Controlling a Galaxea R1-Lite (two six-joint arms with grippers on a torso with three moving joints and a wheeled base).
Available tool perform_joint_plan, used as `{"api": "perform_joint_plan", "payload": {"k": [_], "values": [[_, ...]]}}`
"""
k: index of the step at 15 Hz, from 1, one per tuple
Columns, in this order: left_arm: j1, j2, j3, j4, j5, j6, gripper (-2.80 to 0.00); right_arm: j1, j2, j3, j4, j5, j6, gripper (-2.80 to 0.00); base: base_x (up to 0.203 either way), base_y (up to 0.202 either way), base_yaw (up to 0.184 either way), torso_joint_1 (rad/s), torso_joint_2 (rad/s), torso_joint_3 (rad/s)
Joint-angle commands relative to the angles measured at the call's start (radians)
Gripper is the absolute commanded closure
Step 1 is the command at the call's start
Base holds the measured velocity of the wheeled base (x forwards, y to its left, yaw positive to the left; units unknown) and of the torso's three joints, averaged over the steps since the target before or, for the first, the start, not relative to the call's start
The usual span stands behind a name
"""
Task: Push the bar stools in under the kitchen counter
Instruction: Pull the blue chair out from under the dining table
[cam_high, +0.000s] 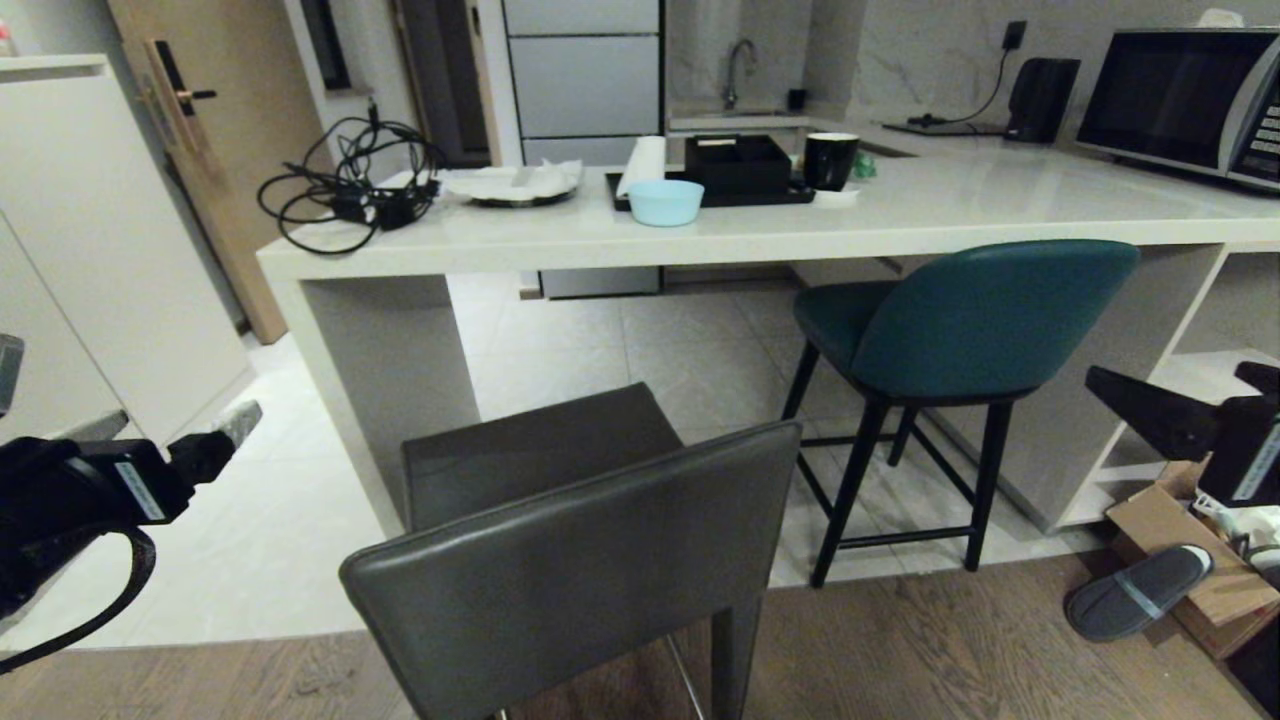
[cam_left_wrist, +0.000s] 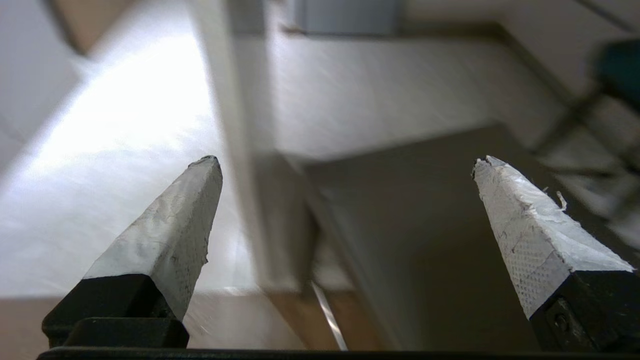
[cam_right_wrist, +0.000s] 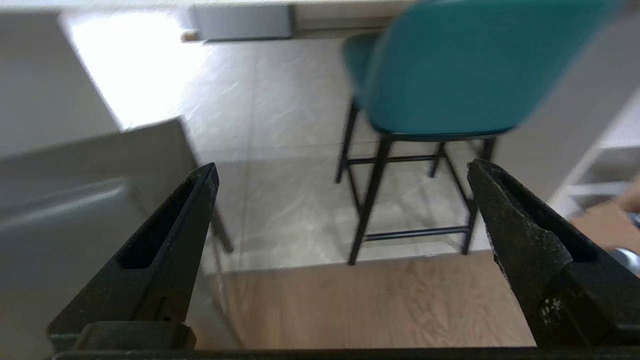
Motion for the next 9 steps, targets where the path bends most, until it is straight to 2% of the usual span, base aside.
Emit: {"api": "perform_joint_plan", "payload": {"k": [1,2,4,9], "values": [[0.002,-0.186,-0.074,0.261,-0.032,-0.026,-2.80,-0.036,-0.073,-0.005,0.031,-0.002,0.002,-2.80,0.000,0.000,0.000,0.000,0.00,0.000],[0.010,-0.205,-0.079,0.277,-0.034,-0.033,0.00,-0.058,-0.095,-0.003,0.059,-0.002,0.001,0.00,0.000,0.000,0.000,0.000,0.00,0.000],[0.010,-0.246,-0.074,0.290,-0.029,-0.034,0.00,-0.073,-0.136,-0.010,0.082,-0.001,-0.001,0.00,0.000,0.000,0.000,0.000,0.00,0.000],[-0.012,-0.396,-0.099,0.436,-0.047,-0.032,0.00,-0.122,-0.220,-0.006,0.132,0.001,-0.004,0.00,0.000,0.000,0.000,0.000,0.00,0.000]]}}
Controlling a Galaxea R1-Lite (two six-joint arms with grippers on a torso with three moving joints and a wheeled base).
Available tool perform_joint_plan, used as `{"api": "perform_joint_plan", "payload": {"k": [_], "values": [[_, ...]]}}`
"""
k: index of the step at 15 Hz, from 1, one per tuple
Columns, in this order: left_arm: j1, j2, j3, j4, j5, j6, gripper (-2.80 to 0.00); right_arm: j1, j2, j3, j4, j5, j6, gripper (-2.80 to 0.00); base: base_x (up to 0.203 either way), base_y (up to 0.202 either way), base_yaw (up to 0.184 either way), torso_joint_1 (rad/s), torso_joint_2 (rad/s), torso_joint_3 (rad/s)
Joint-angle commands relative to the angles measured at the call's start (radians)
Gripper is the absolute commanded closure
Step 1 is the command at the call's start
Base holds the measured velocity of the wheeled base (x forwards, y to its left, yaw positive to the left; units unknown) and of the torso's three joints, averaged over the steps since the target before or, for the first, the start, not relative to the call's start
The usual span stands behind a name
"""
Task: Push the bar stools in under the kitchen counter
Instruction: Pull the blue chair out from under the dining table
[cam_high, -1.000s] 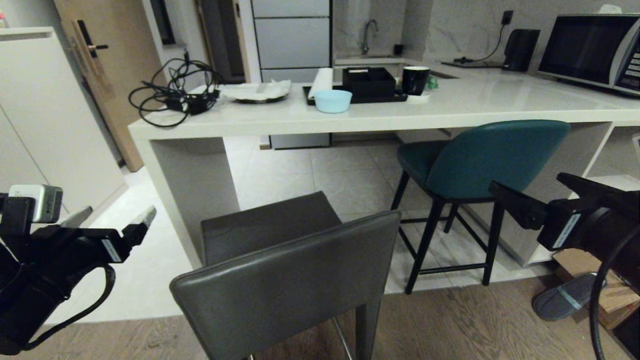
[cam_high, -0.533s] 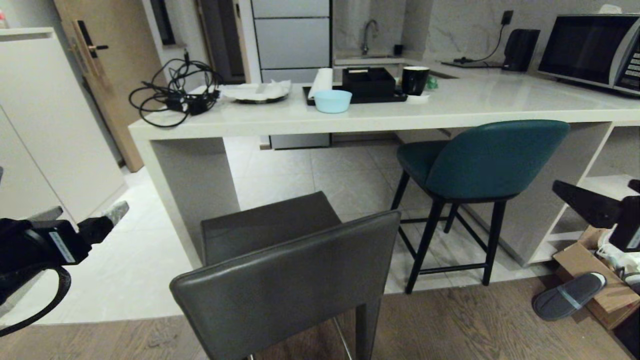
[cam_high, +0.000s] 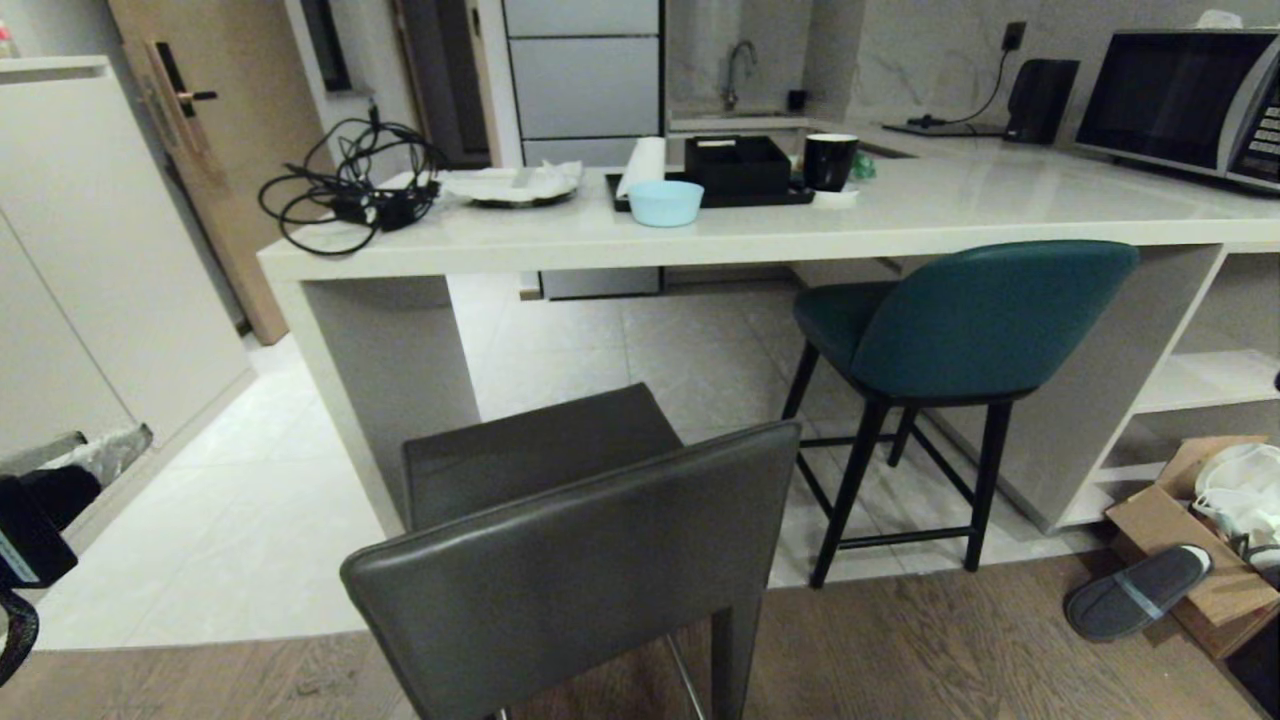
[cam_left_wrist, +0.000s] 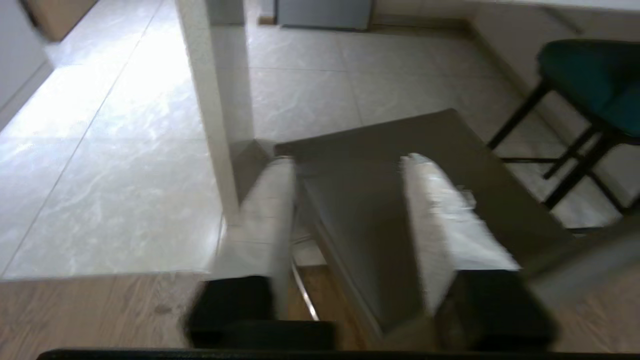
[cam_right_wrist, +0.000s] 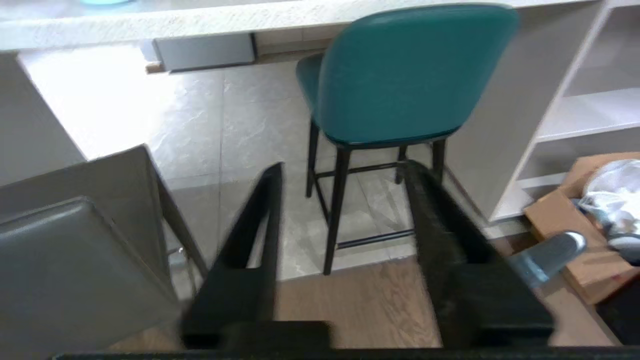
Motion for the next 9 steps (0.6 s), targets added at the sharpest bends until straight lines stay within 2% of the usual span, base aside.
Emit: {"api": "perform_joint_plan", "payload": {"k": [1,3,5,7,9], "values": [[-0.008,-0.124,0.001,0.026,-0.004,0.001,0.00,-0.031,-0.065,0.002,0.008,-0.002,-0.002,0.00,0.000,0.000,0.000,0.000,0.00,0.000],[-0.010,-0.218,-0.015,0.069,-0.005,0.003,0.00,-0.070,-0.121,0.023,0.012,-0.001,-0.011,0.00,0.000,0.000,0.000,0.000,0.00,0.000],[-0.023,-0.307,-0.041,0.172,-0.015,0.011,0.00,-0.134,-0.185,0.041,0.012,0.005,-0.021,0.00,0.000,0.000,0.000,0.000,0.00,0.000],[-0.083,-0.400,-0.068,0.303,-0.057,0.023,0.00,-0.177,-0.237,0.050,0.014,0.034,-0.030,0.00,0.000,0.000,0.000,0.000,0.00,0.000],[-0.094,-0.486,-0.088,0.405,-0.069,0.067,0.00,-0.192,-0.311,0.058,0.020,0.043,-0.088,0.00,0.000,0.000,0.000,0.000,0.00,0.000]]}}
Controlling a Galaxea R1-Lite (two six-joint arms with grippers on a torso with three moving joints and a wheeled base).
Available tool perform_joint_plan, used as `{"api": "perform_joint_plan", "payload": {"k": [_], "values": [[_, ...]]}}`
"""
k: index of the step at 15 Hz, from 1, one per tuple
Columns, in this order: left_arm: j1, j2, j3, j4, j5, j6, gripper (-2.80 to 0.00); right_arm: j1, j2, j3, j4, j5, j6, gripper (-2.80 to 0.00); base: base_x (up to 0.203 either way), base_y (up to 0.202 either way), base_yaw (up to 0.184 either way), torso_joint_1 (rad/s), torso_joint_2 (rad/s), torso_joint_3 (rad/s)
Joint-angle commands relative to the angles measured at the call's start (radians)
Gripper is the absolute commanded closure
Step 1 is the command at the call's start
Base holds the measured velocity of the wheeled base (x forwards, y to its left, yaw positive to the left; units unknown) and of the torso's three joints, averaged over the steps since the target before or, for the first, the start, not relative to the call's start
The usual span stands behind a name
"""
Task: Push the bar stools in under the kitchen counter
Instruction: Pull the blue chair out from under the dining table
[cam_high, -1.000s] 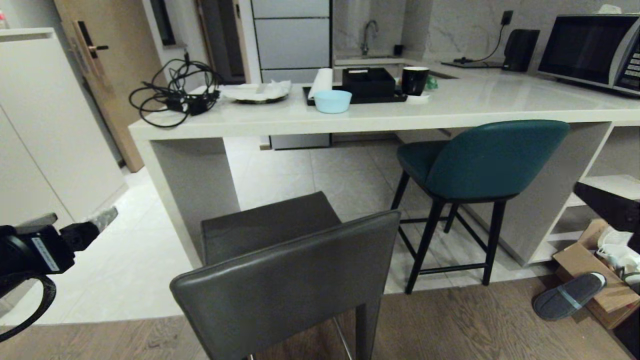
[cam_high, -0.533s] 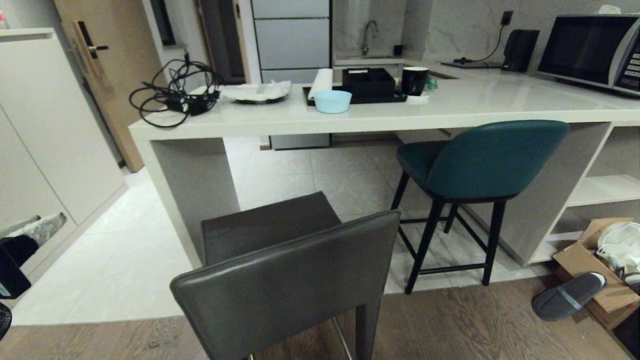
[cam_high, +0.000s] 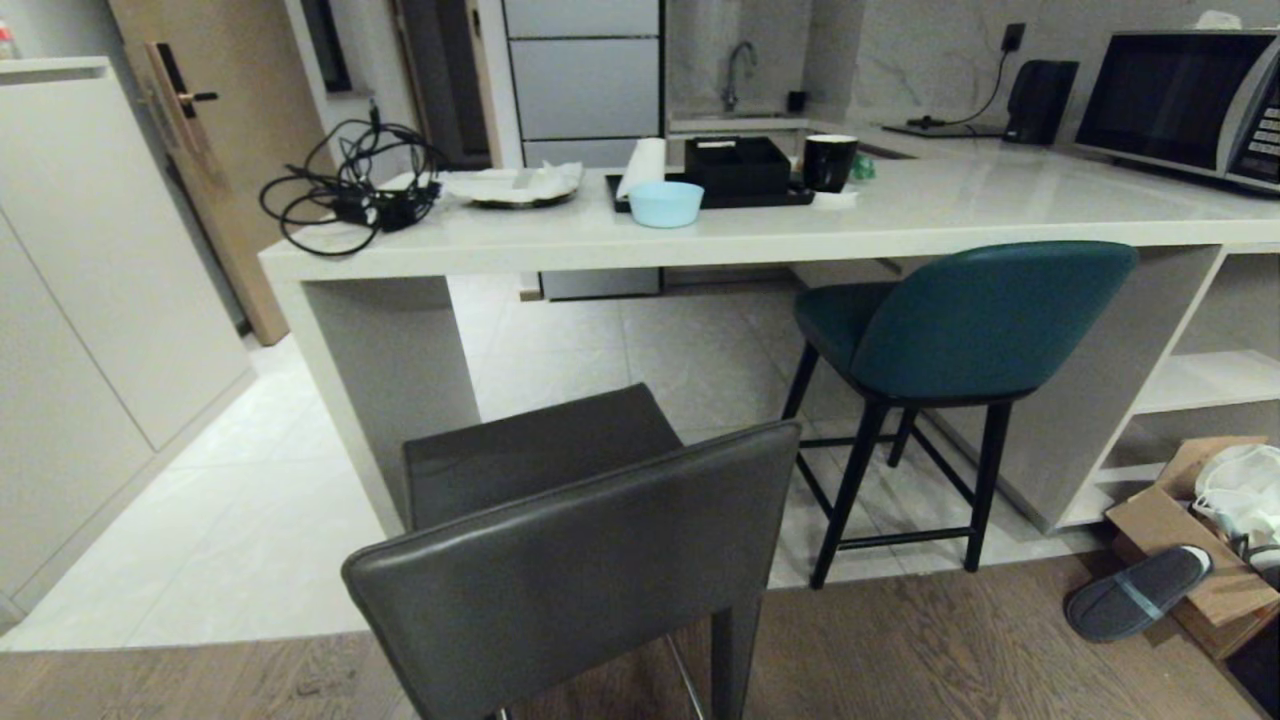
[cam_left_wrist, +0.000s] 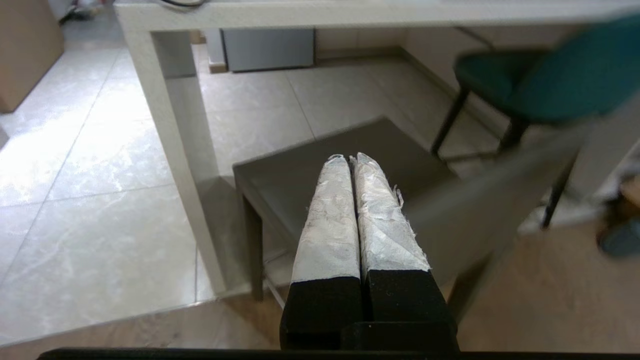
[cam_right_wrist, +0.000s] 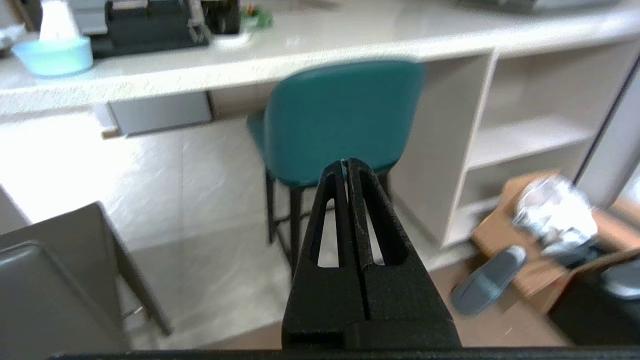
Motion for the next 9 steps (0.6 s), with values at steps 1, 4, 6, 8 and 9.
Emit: {"api": "perform_joint_plan", "payload": {"k": [1,4,6,8,9], "values": [[-0.012,-0.155,-0.014,0.095,-0.003,0.036,0.00,-0.020,-0.125,0.010,0.028,0.002,-0.059,0.00,0.000,0.000,0.000,0.000,0.00,0.000],[-0.014,-0.275,0.004,0.209,-0.006,0.060,0.00,-0.080,-0.260,-0.020,0.230,0.027,-0.092,0.00,0.000,0.000,0.000,0.000,0.00,0.000],[-0.011,-0.323,0.051,0.238,-0.012,0.104,0.00,-0.148,-0.342,-0.022,0.287,0.130,-0.097,0.00,0.000,0.000,0.000,0.000,0.00,0.000],[-0.002,-0.402,0.125,0.248,-0.006,0.153,0.00,-0.159,-0.351,-0.019,0.276,0.170,-0.088,0.00,0.000,0.000,0.000,0.000,0.00,0.000],[0.002,-0.442,0.166,0.249,0.001,0.162,0.00,-0.145,-0.354,-0.024,0.261,0.200,-0.084,0.00,0.000,0.000,0.000,0.000,0.00,0.000]]}}
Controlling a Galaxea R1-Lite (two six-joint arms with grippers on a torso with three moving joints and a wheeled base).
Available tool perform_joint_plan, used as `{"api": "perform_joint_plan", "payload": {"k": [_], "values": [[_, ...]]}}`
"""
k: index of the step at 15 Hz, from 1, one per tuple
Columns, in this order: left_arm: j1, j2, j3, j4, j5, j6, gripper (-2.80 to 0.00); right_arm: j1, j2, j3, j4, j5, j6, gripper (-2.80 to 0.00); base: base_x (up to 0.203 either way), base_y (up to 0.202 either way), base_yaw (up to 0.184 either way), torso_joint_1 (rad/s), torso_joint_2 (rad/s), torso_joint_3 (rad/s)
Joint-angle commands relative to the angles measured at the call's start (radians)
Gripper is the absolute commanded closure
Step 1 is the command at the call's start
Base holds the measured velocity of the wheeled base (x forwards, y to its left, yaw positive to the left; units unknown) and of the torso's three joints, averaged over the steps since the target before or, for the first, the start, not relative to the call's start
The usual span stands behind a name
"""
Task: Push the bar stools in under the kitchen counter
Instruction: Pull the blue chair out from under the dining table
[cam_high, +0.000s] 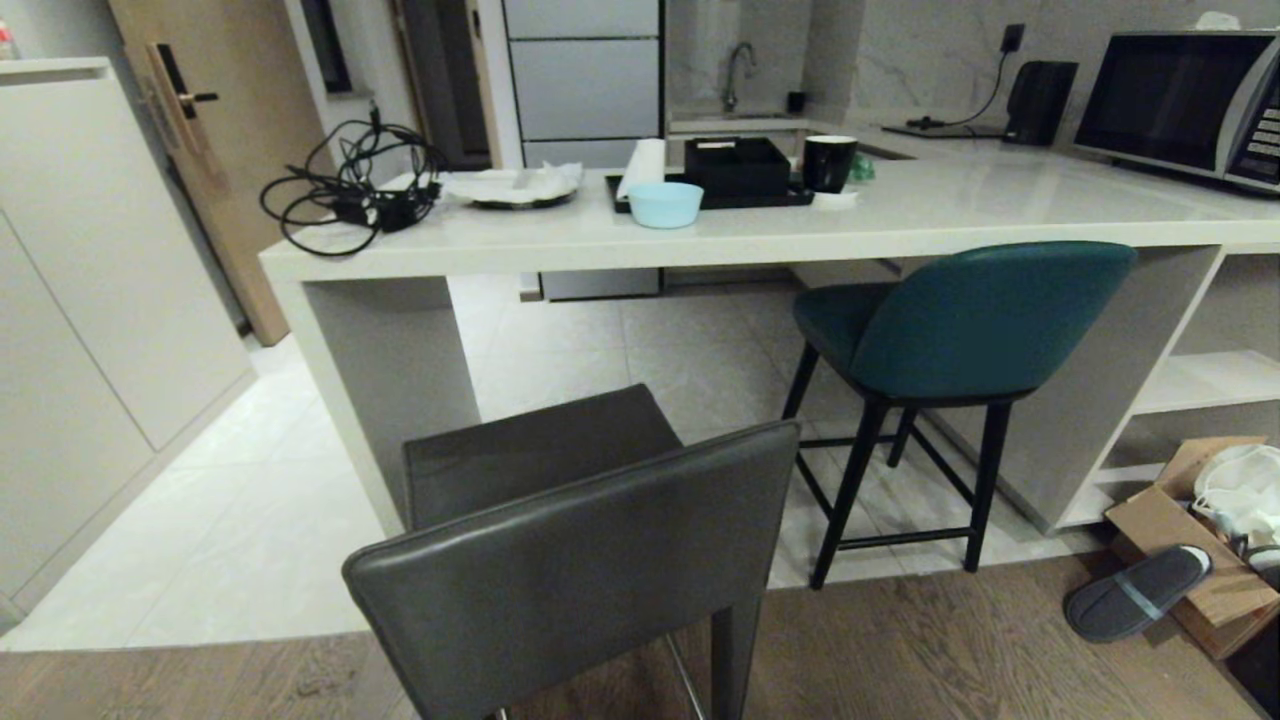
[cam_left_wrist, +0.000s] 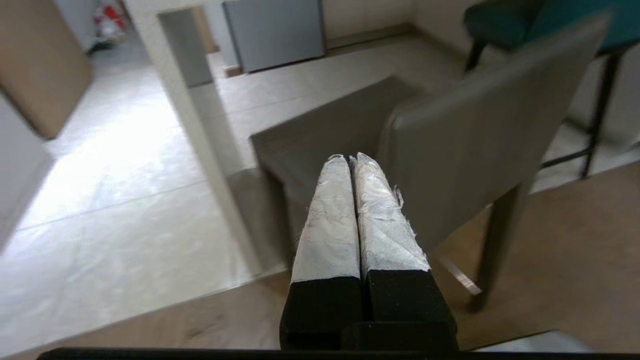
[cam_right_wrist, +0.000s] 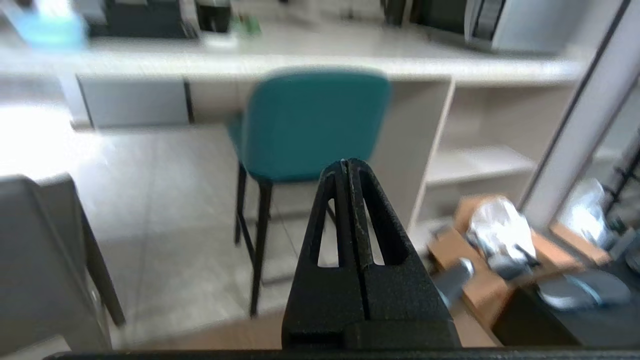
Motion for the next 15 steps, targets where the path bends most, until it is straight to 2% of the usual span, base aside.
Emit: {"api": "perform_joint_plan", "payload": {"k": [1,2,3,5,7,9,11,12,13,15], "values": [[0.006,-0.124,0.095,0.002,0.027,0.011,0.00,0.055,-0.034,-0.021,-0.009,0.041,0.001,0.00,0.000,0.000,0.000,0.000,0.00,0.000],[0.006,-0.147,0.130,0.001,0.053,0.014,0.00,0.097,-0.036,-0.046,0.011,0.034,-0.002,0.00,0.000,0.000,0.000,0.000,0.00,0.000],[0.006,-0.174,0.163,-0.001,0.064,0.018,0.00,0.106,-0.056,-0.050,0.045,0.028,-0.005,0.00,0.000,0.000,0.000,0.000,0.00,0.000],[0.006,-0.182,0.251,-0.042,0.092,0.024,0.00,0.081,-0.184,0.009,0.123,0.056,-0.037,0.00,0.000,0.000,0.000,0.000,0.00,0.000],[0.007,-0.183,0.339,-0.134,0.111,0.026,0.00,0.067,-0.302,0.092,0.193,0.070,-0.052,0.00,0.000,0.000,0.000,0.000,0.00,0.000],[0.007,-0.183,0.435,-0.259,0.132,0.031,0.00,0.059,-0.315,0.230,0.214,0.088,-0.009,0.00,0.000,0.000,0.000,0.000,0.00,0.000],[0.007,-0.183,0.449,-0.247,0.168,0.018,0.00,0.057,-0.311,0.428,0.107,0.119,0.013,0.00,0.000,0.000,0.000,0.000,0.00,0.000],[0.007,-0.183,0.449,-0.249,0.161,0.024,0.00,0.057,-0.311,0.521,0.018,0.131,0.004,0.00,0.000,0.000,0.000,0.000,0.00,0.000],[0.007,-0.183,0.450,-0.249,0.161,0.023,0.00,0.056,-0.310,0.581,-0.015,0.150,-0.007,0.00,0.000,0.000,0.000,0.000,0.00,0.000],[0.004,-0.183,0.450,-0.248,0.174,-0.011,0.00,0.056,-0.308,0.584,-0.016,0.193,-0.013,0.00,0.000,0.000,0.000,0.000,0.00,0.000]]}}
